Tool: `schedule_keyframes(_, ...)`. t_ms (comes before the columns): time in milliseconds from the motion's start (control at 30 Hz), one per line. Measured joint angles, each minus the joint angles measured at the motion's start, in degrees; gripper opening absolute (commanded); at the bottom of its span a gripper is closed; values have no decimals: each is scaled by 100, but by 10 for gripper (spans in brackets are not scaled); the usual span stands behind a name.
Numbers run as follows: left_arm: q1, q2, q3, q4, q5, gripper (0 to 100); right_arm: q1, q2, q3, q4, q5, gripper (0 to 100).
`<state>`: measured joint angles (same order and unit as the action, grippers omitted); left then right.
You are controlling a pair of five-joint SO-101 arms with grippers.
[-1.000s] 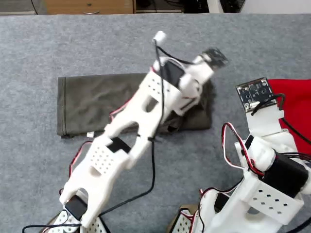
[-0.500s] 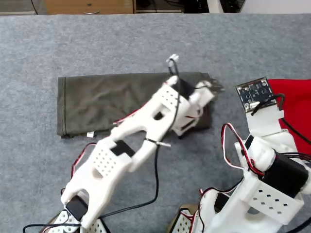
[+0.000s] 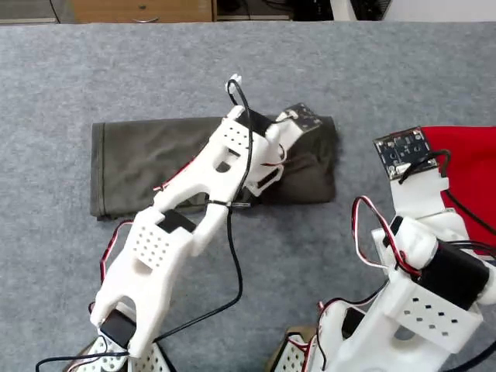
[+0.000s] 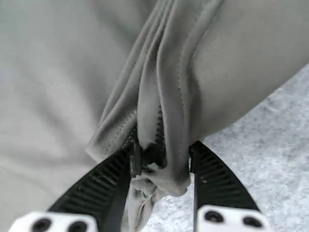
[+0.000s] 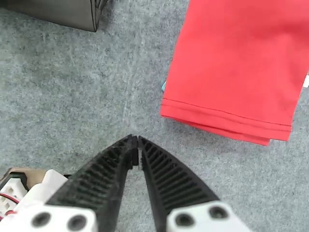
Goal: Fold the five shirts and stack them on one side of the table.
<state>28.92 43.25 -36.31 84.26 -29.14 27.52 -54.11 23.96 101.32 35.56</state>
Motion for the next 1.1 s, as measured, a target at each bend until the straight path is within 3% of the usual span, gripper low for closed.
schedule_keyframes(267,-18,-18,-9,9,0,174,0,0,0,0,0,3)
schedule_keyframes(600,-18,-211,-1090,1055,-9,174,0,0,0,0,0,3)
schedule_keyframes(800,-18,-220,-993,1213,-9,174,0,0,0,0,0,3)
schedule_keyframes(1100,-281,-220,369,-79,-9,174,0,0,0,0,0,3)
